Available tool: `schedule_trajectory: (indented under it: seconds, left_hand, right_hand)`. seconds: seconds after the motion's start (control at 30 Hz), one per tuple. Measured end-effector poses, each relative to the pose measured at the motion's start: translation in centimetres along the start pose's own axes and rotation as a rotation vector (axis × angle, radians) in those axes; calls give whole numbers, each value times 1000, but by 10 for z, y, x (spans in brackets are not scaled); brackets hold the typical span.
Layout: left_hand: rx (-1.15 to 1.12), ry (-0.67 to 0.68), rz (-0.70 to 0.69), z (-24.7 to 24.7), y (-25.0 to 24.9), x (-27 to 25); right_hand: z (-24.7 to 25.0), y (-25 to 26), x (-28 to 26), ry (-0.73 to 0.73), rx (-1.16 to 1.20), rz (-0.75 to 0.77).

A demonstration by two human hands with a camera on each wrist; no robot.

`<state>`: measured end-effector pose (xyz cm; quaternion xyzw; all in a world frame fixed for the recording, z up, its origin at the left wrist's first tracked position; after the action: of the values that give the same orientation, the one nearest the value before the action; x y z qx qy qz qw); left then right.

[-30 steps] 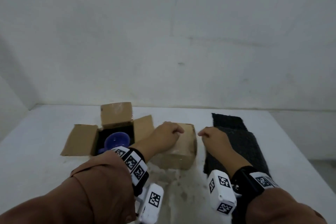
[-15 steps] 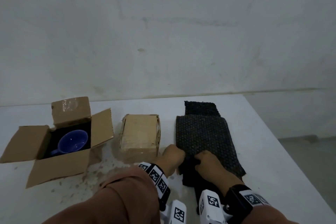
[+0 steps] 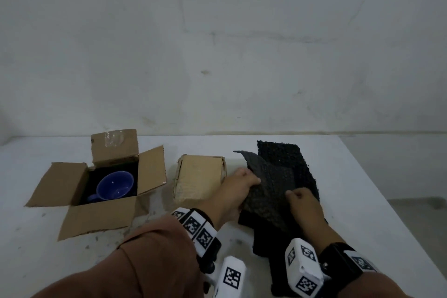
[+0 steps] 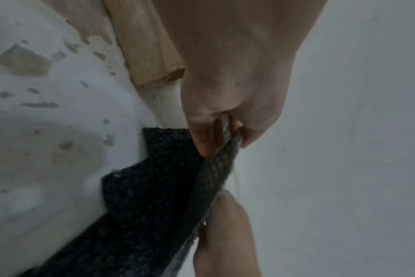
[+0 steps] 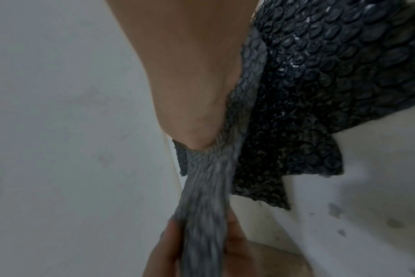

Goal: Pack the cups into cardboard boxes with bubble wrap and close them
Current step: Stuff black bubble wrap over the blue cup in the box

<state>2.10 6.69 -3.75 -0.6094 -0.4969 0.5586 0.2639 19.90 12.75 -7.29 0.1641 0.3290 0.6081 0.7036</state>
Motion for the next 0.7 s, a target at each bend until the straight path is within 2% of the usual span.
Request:
schedule_trajectory:
  seconds: [0.07, 0.17, 0.2, 0.3, 0.37, 0.43, 0.57, 0.7]
  left_hand:
    - [-156, -12, -66, 12, -28, -15]
    - [-245, -50, -191, 47, -61, -31]
    - [-257, -72, -230, 61, -69, -37]
    - [-322, -144, -304, 106, -88, -52]
    - [-288, -212, -308, 140, -95, -63]
    - [-174, -205, -302, 168, -103, -77]
    - [-67, -81, -307, 204, -122, -101]
    - [139, -225, -310, 252, -132, -115]
  right_hand:
    - [-1, 8, 0, 72, 230, -86]
    - [-24, 40, -14, 382, 791, -267]
    - [-29, 55, -22, 470, 909, -307]
    - [-38, 102, -42, 650, 1051, -312]
    - [-41, 133, -49, 673, 1107, -244]
    - [-43, 161, -52, 621, 1055, -106]
    - [-49, 217, -72, 584, 731, 240]
    - [-62, 259, -91, 480, 338, 507]
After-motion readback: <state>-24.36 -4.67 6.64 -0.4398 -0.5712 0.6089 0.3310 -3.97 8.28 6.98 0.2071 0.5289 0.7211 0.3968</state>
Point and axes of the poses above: each hand's wrist, its own x-axis towards the middle knuckle, its own z-axis out of the back of the hand, y = z × x, the point moved 7 cm from there along x, towards the middle knuckle, and after that the axes turned 2 degrees about -z, right-handed, at the moved point
